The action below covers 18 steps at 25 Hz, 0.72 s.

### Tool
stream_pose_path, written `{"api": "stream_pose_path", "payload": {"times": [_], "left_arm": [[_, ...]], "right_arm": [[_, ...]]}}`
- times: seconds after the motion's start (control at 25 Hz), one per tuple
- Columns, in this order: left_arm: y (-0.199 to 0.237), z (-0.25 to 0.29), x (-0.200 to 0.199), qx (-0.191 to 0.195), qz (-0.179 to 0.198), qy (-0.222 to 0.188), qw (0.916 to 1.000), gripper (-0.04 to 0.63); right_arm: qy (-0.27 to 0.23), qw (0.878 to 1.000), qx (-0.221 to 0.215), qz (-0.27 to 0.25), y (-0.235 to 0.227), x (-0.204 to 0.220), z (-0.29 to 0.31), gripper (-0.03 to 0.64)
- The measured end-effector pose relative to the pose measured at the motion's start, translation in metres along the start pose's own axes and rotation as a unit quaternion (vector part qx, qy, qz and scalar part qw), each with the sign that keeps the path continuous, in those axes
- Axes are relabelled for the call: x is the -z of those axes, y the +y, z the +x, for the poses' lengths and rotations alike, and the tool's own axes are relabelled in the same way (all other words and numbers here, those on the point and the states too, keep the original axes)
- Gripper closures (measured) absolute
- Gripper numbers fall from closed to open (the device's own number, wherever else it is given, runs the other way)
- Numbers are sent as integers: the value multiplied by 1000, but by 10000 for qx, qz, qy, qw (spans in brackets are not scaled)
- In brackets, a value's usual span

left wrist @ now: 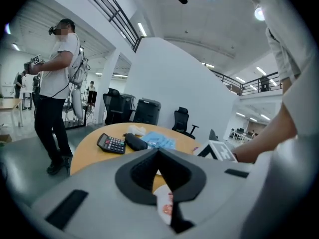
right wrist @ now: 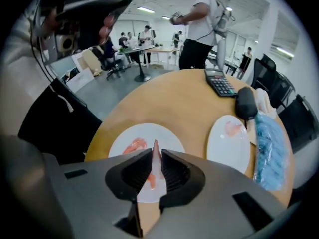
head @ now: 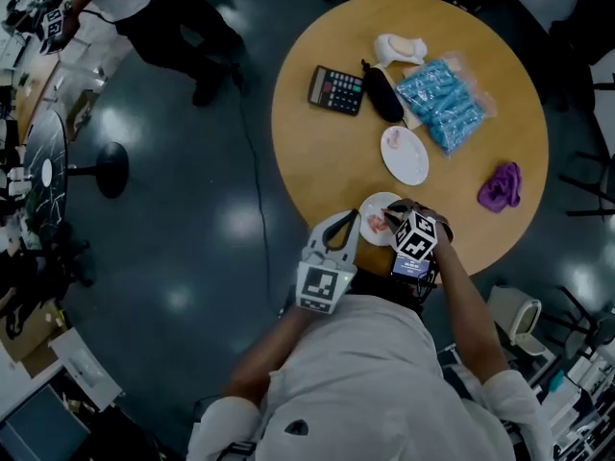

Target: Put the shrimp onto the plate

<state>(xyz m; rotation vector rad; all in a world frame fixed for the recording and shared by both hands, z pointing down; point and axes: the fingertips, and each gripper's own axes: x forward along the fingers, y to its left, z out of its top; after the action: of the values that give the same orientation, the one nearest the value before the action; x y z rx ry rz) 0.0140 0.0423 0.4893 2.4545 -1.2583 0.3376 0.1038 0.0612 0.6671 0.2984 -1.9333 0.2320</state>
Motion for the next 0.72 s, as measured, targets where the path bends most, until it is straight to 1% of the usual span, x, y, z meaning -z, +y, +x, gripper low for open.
{"api": "stream_pose_path", "payload": {"times": [0.16, 0.32, 0.48, 0.72], "left_arm": [[-7, -5, 6, 17, 1, 45, 10000, 588], [-17, -7, 11, 36, -7, 53, 10000, 588], [-18, -13, 9, 38, 19, 5, 10000, 588], [-7, -18, 9, -38, -4, -30, 10000, 588]], "right_arm": [[94, 9980, 90, -613, 9, -17, 16, 551], [238, 9948, 164, -982, 2, -24, 35, 551], [530, 9929, 36, -1067, 4, -13, 46, 551], [579, 9932, -131, -998, 18, -3, 43, 551]]}}
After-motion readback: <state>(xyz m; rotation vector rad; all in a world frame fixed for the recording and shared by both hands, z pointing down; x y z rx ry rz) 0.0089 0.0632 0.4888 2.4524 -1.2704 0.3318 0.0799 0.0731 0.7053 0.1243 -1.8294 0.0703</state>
